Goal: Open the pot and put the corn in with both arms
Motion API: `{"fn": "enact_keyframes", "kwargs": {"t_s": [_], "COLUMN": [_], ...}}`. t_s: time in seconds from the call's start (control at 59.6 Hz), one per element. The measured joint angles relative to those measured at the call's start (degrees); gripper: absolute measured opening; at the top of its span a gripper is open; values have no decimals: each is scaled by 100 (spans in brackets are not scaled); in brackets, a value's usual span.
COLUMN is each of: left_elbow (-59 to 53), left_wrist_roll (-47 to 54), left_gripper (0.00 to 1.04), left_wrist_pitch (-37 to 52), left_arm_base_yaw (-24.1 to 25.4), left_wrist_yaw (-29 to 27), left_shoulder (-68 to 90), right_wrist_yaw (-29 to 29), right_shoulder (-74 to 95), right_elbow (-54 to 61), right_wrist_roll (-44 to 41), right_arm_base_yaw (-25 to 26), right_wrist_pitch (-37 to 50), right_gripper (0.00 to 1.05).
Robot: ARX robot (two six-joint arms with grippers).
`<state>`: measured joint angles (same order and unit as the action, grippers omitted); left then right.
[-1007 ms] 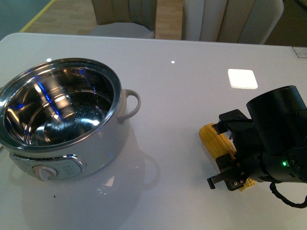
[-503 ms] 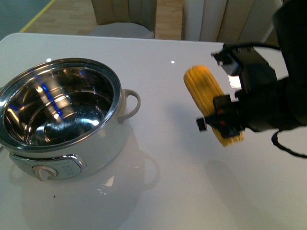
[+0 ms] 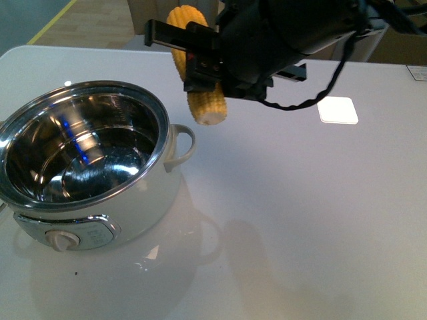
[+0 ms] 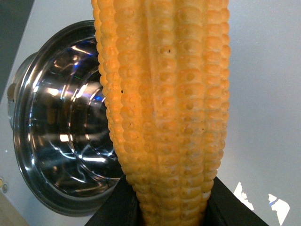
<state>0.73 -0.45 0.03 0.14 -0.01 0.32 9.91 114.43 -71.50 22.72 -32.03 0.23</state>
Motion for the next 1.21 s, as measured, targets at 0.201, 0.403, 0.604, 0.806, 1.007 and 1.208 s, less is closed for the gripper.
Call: {"fn": "enact_keyframes", "kwargs": {"t_s": [0.201, 0.403, 0.604, 0.806, 1.007, 1.208], "left_elbow": [0, 0, 0, 0, 0, 0], "left_wrist_roll": [0, 0, 0, 0, 0, 0], "left_gripper": [98, 98, 98, 98, 98, 98], "left_wrist_pitch": [0, 0, 0, 0, 0, 0], "left_arm_base_yaw": [0, 0, 0, 0, 0, 0], "left_wrist_yaw": [0, 0, 0, 0, 0, 0], "left_shoulder": [0, 0, 0, 0, 0, 0], "right_wrist_yaw": [-15, 24, 181, 365, 345, 229], "right_shoulder": [592, 1058, 1331, 1589, 1762, 1884], "right_elbow": [-721, -1338, -1740, -2083, -2190, -2216], "right_wrist_roll": [286, 511, 890, 1572, 1770, 1902], "right_arm_base_yaw": [-275, -509, -658, -693, -809, -916], "right_wrist_pitch": [-382, -678, -815, -988, -1145, -1342], "right_gripper": [20, 20, 20, 20, 19, 49]}}
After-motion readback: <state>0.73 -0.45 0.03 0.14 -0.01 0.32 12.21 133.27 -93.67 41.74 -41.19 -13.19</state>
